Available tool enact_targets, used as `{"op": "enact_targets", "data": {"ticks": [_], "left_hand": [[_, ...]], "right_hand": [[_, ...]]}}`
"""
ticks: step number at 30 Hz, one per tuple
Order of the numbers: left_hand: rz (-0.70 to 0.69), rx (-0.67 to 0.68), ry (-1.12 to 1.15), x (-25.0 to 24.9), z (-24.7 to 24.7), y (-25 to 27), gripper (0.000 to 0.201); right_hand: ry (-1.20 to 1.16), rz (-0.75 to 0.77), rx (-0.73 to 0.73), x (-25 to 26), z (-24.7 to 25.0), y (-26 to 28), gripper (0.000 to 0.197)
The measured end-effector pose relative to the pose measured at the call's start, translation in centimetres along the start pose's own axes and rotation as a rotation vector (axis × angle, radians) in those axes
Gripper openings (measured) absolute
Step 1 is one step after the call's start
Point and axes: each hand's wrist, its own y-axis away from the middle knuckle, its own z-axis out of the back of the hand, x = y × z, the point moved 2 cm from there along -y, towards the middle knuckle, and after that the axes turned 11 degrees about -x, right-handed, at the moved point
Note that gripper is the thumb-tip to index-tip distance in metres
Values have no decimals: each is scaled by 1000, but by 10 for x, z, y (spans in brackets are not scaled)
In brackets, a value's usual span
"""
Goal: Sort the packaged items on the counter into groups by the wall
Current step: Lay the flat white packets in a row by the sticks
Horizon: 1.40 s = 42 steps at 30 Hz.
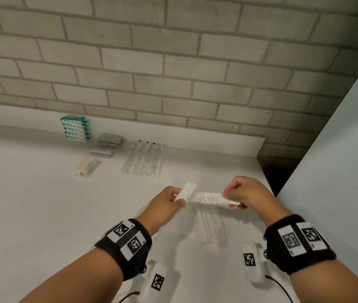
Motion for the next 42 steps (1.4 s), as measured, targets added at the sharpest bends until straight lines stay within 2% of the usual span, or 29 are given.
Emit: {"op": "enact_targets", "data": {"ticks": [2, 4, 8, 10, 12, 13, 14, 17, 20, 25, 33, 42], "left_hand": [[-50, -5, -90, -2, -1, -6, 16], [-124, 9, -204, -9, 0, -13, 9], [-380, 9, -436, -41, 6, -43, 24], [-567, 39, -678, -66, 4, -67, 34], [-678, 149, -945, -87, -4, -90, 37], [-677, 217, -1062, -92, -10, -101, 39], [-649, 270, -1146, -91, -14, -111, 43], [-557, 246, -1151, -72, -18, -130, 47], [-452, 208, -1045, -38, -12, -133, 44], [-409, 296, -1057, -8, -15, -128, 49], [-358, 242, -1009, -6, -22, -151, 56], [-368, 258, -1049, -12, -27, -163, 57]], "right_hand": [[180, -27, -18, -6, 2, -9, 18], [200, -76, -33, -12, 5, -19, 17], [-124, -139, -87, -11, 2, -40, 14], [-326, -194, -133, -1, -7, -52, 14], [-408, -259, -132, 6, -23, -64, 9], [-346, -280, -101, 8, -33, -69, 8], [-202, -275, -46, 5, -43, -74, 18], [225, -147, 47, -8, -58, -83, 49], [381, 23, 107, -14, -56, -90, 56], [722, 192, 378, -9, -68, -109, 62], [749, 221, 399, 3, -99, -131, 67], [791, 295, 405, 12, -109, -141, 64]]}}
